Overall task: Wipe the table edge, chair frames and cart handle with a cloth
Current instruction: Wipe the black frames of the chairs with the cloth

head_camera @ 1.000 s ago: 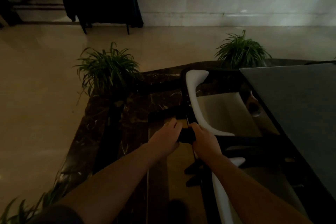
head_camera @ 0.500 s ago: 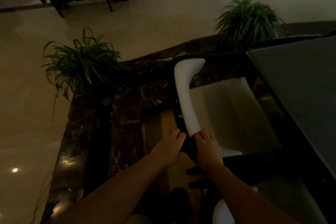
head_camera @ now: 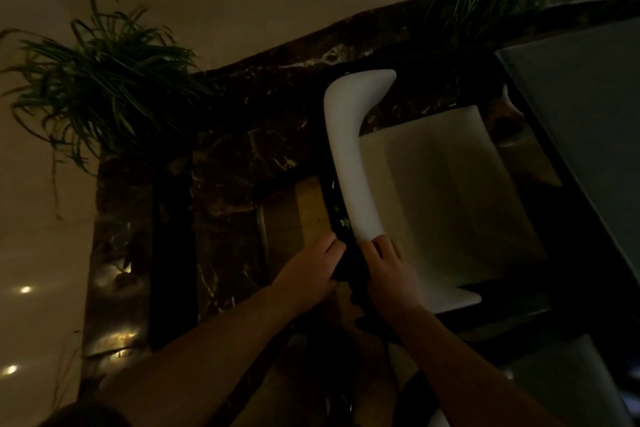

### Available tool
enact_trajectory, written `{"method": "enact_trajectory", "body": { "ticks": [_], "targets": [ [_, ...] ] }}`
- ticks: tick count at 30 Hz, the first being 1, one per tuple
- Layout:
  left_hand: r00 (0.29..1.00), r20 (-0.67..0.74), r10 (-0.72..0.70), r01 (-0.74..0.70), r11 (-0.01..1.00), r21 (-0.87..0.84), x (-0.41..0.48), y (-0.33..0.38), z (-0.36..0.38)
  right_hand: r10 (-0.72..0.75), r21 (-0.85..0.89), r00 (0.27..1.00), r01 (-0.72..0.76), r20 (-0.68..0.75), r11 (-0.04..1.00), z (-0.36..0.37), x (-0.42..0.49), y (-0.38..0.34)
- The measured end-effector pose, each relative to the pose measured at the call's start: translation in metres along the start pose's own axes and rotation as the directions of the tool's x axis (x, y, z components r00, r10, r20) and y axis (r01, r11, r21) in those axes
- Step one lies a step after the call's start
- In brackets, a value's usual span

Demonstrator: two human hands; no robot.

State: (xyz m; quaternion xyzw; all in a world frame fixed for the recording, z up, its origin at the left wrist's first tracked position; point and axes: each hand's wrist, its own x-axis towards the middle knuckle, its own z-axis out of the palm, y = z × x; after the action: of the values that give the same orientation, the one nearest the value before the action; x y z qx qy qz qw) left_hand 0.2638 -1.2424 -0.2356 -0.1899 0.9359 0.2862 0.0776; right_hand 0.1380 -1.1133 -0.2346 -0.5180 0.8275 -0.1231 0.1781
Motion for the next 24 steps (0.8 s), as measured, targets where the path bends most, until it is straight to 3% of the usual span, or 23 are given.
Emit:
{"method": "enact_trajectory", "body": {
  "ticks": [7, 24],
  "targets": [
    [0.996, -0.075, 0.044, -0.046, 0.998, -0.032, 0.053, -0.041, -0.039, 0.009, -0.045, 0.999, -0.011, -0.049, 0.999, -0.007, 0.079, 0.0],
    [0.952, -0.295, -0.082, 0.072, 0.996, -0.045, 0.213, -0.141, -0.141, -0.088, -0.109, 0.974, 0.066, -0.208, 0.992, -0.032, 0.311, 0.001]
  ]
}}
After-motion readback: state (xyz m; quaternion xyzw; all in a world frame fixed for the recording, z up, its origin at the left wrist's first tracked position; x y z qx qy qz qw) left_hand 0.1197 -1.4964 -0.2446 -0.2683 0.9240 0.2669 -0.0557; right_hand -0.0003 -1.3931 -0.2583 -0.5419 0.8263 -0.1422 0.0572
